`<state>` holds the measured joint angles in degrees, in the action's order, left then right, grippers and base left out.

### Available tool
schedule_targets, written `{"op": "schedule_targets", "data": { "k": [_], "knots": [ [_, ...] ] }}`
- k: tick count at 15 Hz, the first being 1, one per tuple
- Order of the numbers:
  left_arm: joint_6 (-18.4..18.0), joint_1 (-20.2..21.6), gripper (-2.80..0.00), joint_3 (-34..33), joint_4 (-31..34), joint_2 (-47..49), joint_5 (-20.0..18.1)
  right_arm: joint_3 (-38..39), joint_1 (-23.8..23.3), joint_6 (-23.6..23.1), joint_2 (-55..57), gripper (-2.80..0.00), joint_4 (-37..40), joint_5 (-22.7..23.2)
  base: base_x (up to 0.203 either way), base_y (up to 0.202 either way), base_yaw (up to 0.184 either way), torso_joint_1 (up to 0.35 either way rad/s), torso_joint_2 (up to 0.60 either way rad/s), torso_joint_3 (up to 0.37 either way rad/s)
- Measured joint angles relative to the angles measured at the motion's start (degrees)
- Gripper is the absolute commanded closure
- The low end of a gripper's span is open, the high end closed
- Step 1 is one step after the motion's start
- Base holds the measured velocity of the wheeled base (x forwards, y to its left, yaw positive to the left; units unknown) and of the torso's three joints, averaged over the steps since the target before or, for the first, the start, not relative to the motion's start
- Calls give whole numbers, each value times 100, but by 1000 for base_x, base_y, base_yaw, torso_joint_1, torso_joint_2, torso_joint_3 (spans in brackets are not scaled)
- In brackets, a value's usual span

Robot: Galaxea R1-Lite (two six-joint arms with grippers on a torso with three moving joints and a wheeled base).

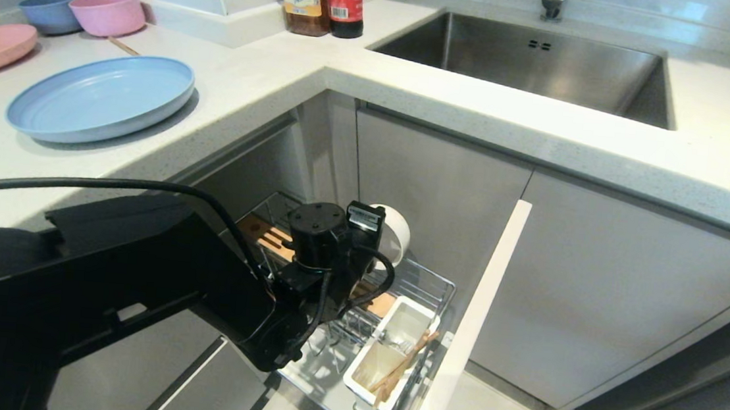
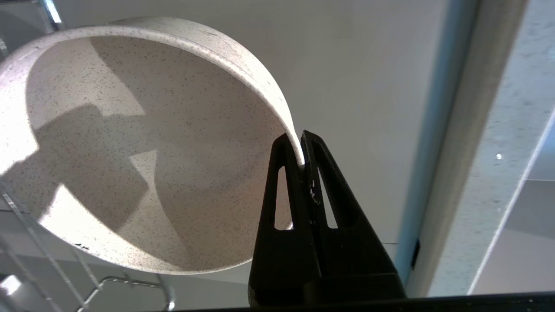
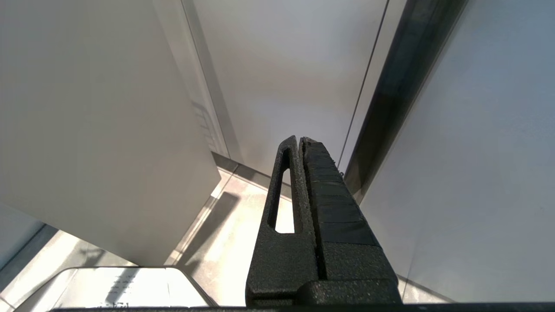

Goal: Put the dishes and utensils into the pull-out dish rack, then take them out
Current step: Pick up the bowl and place it in the cupboard

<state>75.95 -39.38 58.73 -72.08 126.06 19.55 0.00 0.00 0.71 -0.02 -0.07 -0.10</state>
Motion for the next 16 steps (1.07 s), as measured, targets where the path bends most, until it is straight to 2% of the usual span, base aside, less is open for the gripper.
{"op": "schedule_targets", "data": {
  "k": [16],
  "knots": [
    [-4,18,0,13,-545,369,-229,0,0,0,0,0,0,0,0,0,0,0,0,0]
  ]
}}
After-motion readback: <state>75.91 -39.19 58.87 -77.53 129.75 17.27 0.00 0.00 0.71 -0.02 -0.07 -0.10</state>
